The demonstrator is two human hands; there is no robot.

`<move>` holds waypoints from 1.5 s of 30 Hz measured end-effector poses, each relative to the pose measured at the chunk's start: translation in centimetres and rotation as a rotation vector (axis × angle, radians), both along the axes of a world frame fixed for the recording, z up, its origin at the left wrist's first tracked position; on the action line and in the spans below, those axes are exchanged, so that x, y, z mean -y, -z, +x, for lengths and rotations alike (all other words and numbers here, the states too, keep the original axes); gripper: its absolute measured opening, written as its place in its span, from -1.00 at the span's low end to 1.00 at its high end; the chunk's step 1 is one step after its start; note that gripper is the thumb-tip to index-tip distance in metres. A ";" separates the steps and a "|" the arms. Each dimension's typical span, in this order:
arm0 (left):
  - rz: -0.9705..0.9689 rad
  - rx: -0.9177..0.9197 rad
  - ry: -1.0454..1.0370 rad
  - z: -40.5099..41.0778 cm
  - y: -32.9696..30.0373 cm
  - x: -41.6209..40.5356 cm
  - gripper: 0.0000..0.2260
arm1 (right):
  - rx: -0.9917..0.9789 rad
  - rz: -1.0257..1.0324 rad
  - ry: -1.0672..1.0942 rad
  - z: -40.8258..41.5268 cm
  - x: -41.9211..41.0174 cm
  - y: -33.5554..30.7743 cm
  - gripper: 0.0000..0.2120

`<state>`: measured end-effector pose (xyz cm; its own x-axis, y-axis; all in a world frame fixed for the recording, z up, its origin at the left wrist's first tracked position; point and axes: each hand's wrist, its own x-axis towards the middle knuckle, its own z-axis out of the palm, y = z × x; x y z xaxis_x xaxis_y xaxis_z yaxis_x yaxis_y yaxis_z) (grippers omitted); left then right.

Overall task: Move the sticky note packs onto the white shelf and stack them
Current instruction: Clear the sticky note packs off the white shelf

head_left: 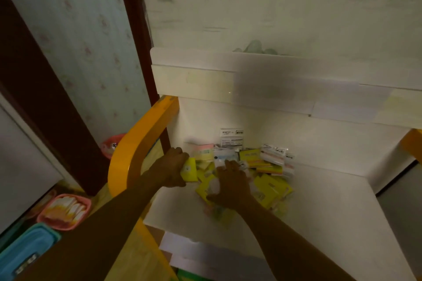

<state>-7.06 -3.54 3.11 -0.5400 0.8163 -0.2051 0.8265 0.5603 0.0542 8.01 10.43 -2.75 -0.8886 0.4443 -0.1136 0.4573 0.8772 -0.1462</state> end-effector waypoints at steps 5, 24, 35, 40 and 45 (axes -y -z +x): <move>0.045 0.000 0.018 -0.5 0.2 0.5 -0.28 | -0.041 0.176 0.116 0.3 1.7 0.9 -0.08; 0.091 -0.020 0.089 -0.7 -2.4 -1.1 -0.38 | -0.007 0.052 0.081 0.7 0.6 -2.8 -0.39; 0.322 0.058 0.287 4.1 -10.2 -7.8 -0.25 | -0.172 0.150 0.160 8.9 -5.8 -14.2 -0.32; 0.393 0.060 0.407 8.7 -12.8 -9.9 -0.26 | -0.197 0.241 0.266 15.2 -6.7 -17.8 -0.35; 0.423 0.030 0.505 14.4 -15.6 -11.7 -0.28 | -0.203 0.308 0.356 22.2 -6.9 -20.6 -0.37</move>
<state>7.36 8.13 18.74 -0.0683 0.9814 0.1796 0.9769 0.0293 0.2116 30.17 17.31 17.82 -0.6663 0.7094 0.2299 0.7250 0.6883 -0.0226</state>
